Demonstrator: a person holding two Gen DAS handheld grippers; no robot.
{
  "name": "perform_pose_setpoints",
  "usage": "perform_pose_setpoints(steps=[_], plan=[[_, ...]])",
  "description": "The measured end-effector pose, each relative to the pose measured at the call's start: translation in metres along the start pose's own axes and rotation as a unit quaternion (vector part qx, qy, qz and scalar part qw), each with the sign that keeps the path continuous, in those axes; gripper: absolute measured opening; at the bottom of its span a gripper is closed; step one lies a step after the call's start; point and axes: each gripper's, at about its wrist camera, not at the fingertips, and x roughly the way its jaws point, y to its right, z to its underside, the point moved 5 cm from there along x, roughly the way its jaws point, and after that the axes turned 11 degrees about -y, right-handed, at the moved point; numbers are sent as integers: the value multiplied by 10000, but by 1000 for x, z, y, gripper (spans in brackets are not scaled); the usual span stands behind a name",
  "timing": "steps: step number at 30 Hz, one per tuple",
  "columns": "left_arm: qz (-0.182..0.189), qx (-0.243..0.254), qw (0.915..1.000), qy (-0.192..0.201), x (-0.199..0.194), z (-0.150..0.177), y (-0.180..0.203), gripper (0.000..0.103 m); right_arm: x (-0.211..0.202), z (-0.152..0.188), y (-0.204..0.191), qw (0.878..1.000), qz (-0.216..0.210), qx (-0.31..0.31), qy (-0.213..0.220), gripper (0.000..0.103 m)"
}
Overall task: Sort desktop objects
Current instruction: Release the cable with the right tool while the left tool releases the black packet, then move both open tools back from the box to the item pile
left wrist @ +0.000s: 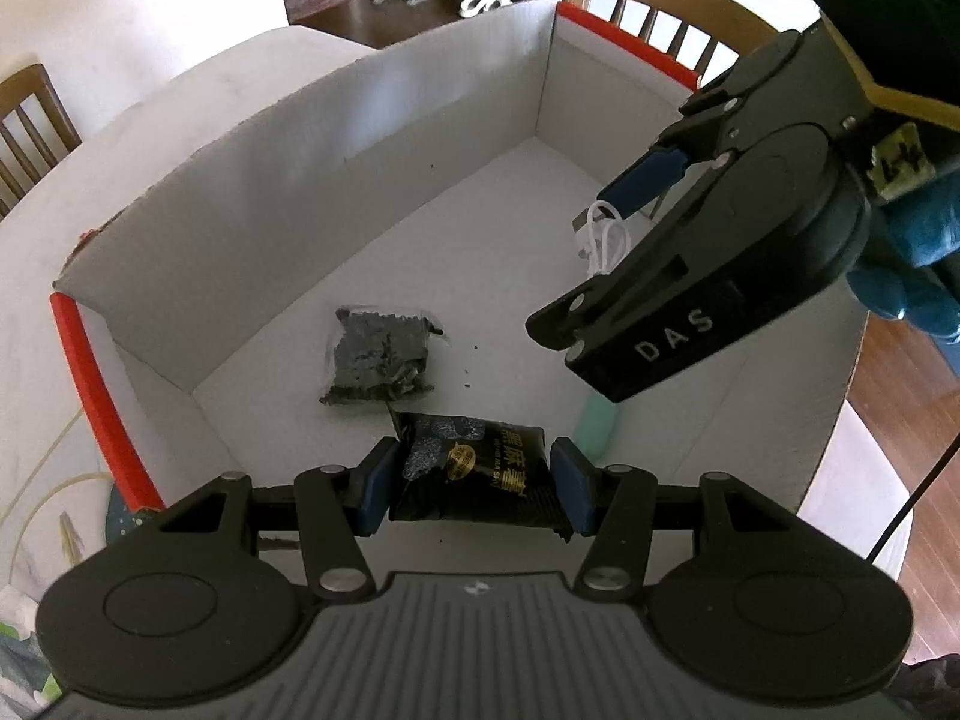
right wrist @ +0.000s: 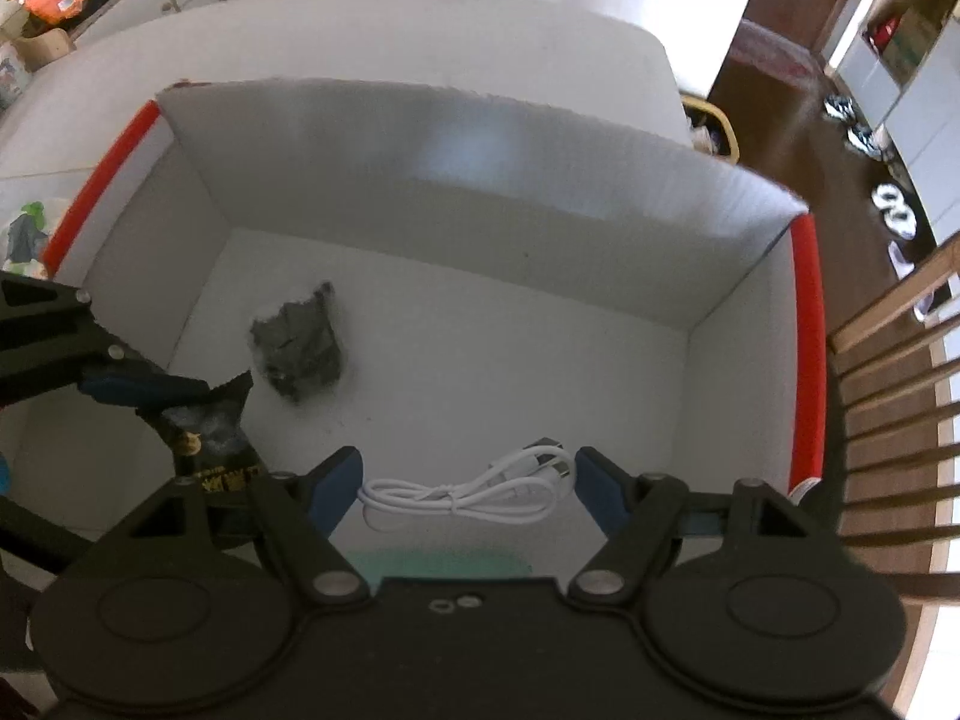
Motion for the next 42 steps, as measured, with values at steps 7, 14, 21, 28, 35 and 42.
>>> perform_pose_setpoints(steps=[7, 14, 21, 28, 35, 42], plan=[[118, 50, 9992, -377, 8, -1, 0, 54, 6, 2, 2, 9997, -22, 88, -243, 78], [215, 23, 9982, -566, 9, -3, -1, 55, 7, 3, 9, 9991, -172, 251, -298, 80], [356, 24, 9970, -693, 7, -5, -1, 61, 0, 8, 9, 9989, -294, 285, -222, 84], [324, -19, 9988, -379, -13, -4, -2, 64, -17, 17, 6, 9986, -399, 344, -41, 87], [344, -135, 9993, 9, -44, -1, -10, 64, -38, 18, 6, 9979, -432, 423, 234, 88], [422, -154, 9986, 288, -54, 15, -1, 64, -63, 29, -8, 9969, -442, 434, 484, 87]])
